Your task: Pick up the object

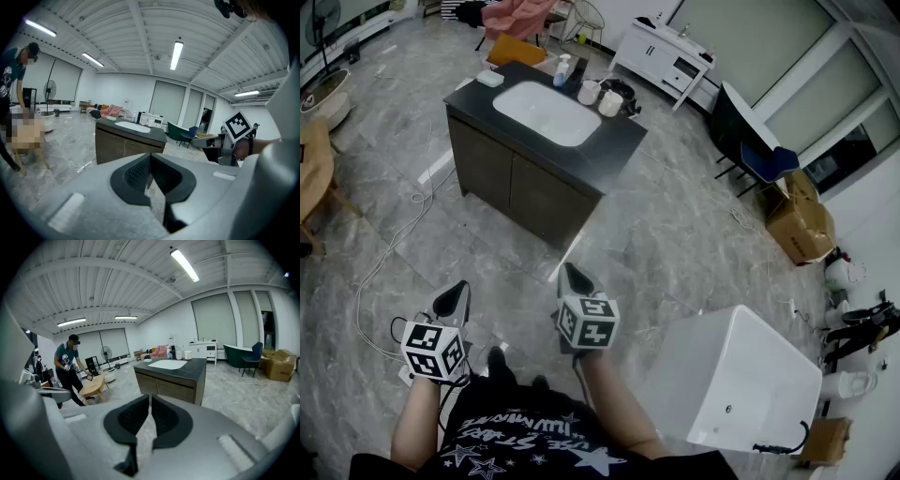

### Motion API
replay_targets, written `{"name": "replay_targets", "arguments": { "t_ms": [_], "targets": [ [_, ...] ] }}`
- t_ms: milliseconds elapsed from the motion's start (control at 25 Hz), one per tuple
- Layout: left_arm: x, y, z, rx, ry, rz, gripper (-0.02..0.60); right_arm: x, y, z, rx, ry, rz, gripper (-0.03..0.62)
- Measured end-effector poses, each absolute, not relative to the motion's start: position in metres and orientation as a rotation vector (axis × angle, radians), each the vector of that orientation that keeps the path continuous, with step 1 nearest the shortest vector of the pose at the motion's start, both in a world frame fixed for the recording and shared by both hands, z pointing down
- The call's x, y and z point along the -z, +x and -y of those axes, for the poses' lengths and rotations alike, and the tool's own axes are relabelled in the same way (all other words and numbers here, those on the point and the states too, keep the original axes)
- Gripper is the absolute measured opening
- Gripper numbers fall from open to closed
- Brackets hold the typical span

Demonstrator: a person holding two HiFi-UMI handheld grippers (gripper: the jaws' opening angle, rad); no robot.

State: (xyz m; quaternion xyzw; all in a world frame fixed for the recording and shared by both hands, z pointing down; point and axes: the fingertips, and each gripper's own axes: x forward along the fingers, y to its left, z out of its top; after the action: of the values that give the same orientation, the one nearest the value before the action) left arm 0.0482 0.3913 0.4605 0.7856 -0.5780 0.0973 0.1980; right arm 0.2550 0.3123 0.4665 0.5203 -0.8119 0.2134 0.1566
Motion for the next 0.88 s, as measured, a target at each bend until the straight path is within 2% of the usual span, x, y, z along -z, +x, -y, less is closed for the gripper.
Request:
{"name": "replay_targets", "arguments": {
  "t_ms": [560,880],
  "targets": [
    [-0.471,0.031,-0.394,-0.269,2.160,1.625,0.009,-0.469,0.242,-0.307,-0.618,1.477,2.325,0.020],
    [-0.465,-0.011,-0.362,-0.236,2.192,1.630,0.009,-0.456,0.203,-0.273,-0.604,1.515,2.407,0.017]
  ]
}}
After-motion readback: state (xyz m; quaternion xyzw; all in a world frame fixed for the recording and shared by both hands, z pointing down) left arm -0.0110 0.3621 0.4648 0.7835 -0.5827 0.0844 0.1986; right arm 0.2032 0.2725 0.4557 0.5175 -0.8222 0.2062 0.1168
